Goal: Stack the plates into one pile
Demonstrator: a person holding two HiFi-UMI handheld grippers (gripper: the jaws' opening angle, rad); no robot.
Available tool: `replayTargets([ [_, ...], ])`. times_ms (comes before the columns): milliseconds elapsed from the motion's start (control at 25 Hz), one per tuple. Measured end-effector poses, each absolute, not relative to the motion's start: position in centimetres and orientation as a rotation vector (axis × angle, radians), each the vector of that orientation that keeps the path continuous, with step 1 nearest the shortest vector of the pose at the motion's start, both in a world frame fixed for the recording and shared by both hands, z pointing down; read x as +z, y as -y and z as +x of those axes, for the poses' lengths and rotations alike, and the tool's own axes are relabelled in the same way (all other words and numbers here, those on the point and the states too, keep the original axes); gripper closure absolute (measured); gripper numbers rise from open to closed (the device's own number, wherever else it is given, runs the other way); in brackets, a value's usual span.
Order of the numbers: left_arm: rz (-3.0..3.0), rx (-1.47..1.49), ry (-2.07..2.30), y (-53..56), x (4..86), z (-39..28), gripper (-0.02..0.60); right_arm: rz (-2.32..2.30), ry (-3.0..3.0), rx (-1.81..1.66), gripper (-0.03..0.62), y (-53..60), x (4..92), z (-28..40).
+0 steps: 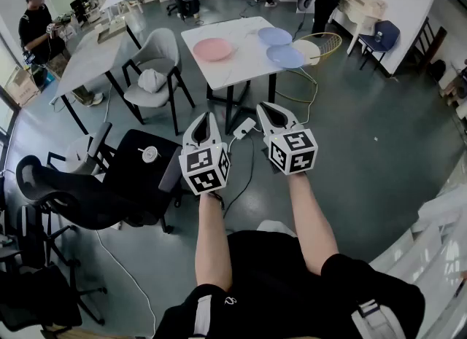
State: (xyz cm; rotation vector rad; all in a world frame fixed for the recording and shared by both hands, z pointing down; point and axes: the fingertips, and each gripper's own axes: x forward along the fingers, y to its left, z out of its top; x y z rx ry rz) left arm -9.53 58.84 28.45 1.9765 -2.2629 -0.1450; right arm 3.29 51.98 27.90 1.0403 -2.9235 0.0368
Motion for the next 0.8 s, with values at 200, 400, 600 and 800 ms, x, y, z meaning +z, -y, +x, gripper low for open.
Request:
replayTargets([
  [200, 1.975, -0.149, 2.265, -58.4, 28.3, -10.0, 0.566, 1.041, 2.937, 0.014, 0.586, -51.6, 27.4, 2.9],
  [400, 1.974, -0.156, 2.265, -58.1, 28.3, -10.5, 0.566, 1.048, 2.963, 0.012, 0.586, -51.3, 27.2, 2.4],
  [600, 1.967, -0.166, 2.256, -57.7, 28.6, -10.8, 0.566, 1.080, 2.921, -0.027, 0.586, -50.7, 27.4, 2.3],
  [800, 1.959, -0.181, 2.238, -57.3, 29.0, -11.1, 0.566, 1.093, 2.906, 0.002, 0.586, -50.2, 27.9, 2.7],
])
